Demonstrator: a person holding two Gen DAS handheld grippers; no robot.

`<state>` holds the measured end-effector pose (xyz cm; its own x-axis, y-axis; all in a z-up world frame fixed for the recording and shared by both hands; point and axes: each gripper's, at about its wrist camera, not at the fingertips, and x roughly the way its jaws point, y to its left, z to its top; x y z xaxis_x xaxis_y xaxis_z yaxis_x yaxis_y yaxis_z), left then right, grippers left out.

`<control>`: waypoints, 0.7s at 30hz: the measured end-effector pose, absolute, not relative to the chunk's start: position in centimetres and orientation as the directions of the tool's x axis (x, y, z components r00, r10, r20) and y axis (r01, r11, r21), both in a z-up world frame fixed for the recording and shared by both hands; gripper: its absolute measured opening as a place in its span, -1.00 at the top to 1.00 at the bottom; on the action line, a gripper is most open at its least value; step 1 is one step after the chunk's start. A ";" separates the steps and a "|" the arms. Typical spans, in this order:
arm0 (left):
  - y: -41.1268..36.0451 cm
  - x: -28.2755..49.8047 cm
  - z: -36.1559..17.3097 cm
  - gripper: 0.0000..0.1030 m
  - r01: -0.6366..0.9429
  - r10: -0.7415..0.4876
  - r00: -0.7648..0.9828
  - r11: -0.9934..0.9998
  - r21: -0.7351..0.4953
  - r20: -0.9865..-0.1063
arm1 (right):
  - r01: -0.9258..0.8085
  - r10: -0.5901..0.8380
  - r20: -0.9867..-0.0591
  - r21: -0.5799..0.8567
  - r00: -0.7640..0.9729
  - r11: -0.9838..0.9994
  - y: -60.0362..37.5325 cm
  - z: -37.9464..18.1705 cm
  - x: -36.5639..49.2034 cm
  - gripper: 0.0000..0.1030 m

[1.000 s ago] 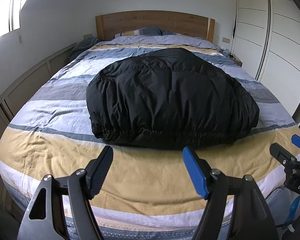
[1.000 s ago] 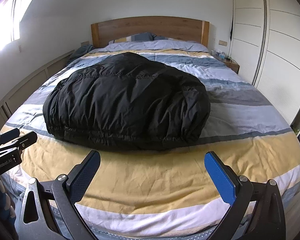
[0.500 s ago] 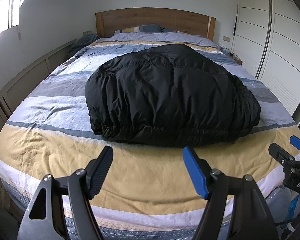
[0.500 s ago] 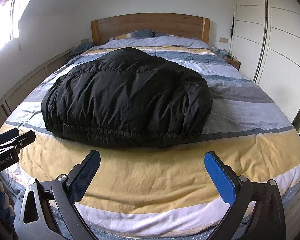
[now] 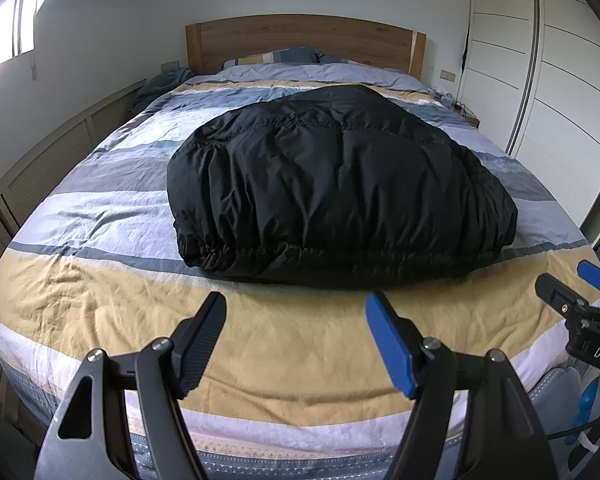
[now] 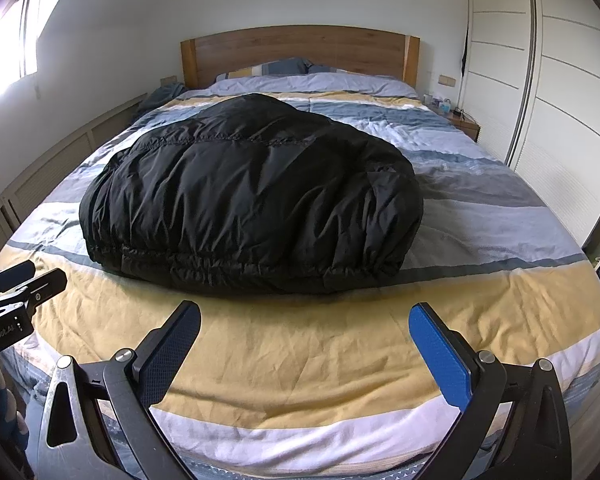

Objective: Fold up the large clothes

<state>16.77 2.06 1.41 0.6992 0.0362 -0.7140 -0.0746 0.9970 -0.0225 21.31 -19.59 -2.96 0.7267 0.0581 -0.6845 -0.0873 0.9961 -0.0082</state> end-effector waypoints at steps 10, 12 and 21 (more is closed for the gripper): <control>2.4 16.6 1.3 -0.37 -0.081 0.041 0.698 0.996 -0.022 -0.715 | -0.083 0.051 -0.684 -0.015 0.728 0.996 -19.6 -2.7 21.3 -0.98; 2.5 16.5 1.3 -0.37 -0.081 0.041 0.698 0.996 -0.022 -0.715 | -0.082 0.051 -0.682 -0.014 0.730 0.997 -19.6 -2.7 21.2 -0.99; 3.2 16.6 1.1 -0.37 -0.087 0.048 0.694 0.996 -0.017 -0.719 | -0.075 0.049 -0.678 -0.010 0.733 0.997 -20.1 -2.5 21.0 -0.98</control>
